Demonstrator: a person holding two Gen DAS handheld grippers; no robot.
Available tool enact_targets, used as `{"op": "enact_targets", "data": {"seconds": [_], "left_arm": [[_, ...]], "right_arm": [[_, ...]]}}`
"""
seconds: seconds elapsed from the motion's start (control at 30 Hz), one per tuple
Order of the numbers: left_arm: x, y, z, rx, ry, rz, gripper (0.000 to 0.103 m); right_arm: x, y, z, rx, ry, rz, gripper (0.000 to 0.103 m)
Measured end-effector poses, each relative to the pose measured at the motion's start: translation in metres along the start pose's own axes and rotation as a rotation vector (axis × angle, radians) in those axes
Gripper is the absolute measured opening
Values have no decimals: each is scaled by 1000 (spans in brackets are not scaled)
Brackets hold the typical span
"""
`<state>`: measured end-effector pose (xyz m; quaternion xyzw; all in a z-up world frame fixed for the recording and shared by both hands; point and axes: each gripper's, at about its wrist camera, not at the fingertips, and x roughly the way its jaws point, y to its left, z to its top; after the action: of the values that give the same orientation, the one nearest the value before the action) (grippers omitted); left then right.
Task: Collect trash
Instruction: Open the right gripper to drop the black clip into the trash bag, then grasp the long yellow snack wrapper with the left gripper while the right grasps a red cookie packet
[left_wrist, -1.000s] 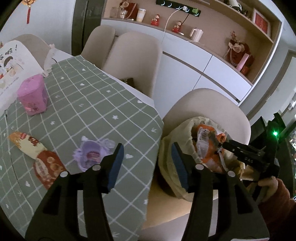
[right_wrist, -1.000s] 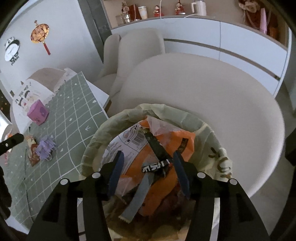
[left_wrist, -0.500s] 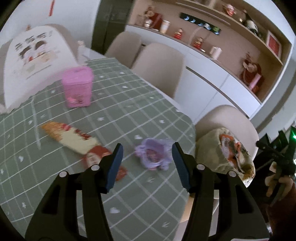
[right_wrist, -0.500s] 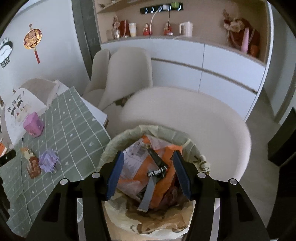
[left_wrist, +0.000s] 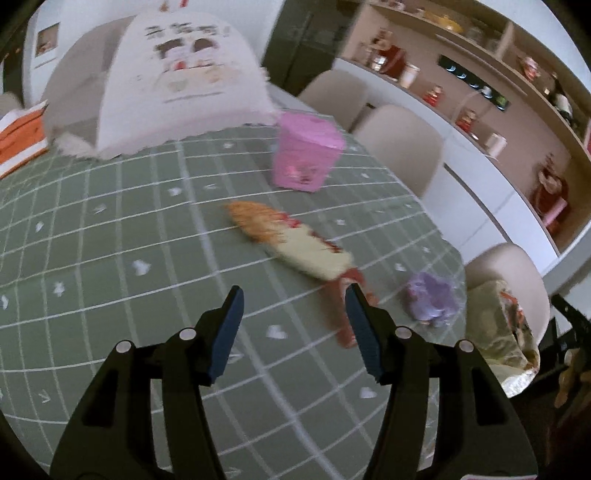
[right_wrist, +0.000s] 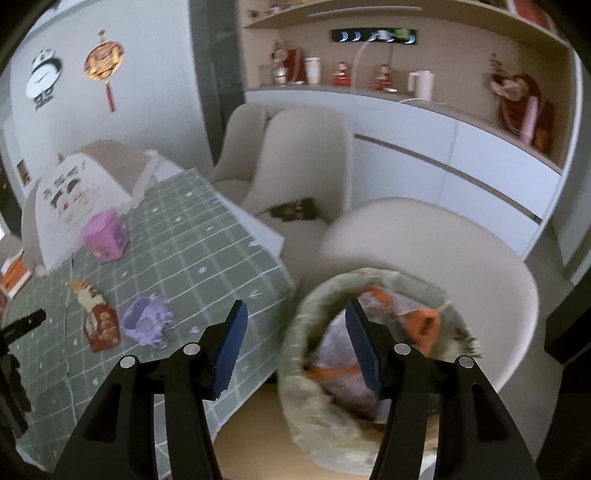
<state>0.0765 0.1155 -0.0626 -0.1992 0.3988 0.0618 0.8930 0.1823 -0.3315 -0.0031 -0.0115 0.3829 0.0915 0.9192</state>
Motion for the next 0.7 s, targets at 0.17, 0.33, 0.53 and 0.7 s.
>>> {"op": "enact_targets", "data": {"seconds": [0.17,0.33,0.53,0.7], "left_arm": [[12,24,0,-89,40,-21,55],[39,18,13,-152,78,-88,55],[77,7,32,-237,122,-72,55],[103,2,49,-287,118,23,55]], "right_arm": [[15,31,-6,-38,35,39,53],[28,58,-13,-44,70,104,53],[34,82,-30,-123,103,114,53],[39,75,-39,-77,122,117,53]]}}
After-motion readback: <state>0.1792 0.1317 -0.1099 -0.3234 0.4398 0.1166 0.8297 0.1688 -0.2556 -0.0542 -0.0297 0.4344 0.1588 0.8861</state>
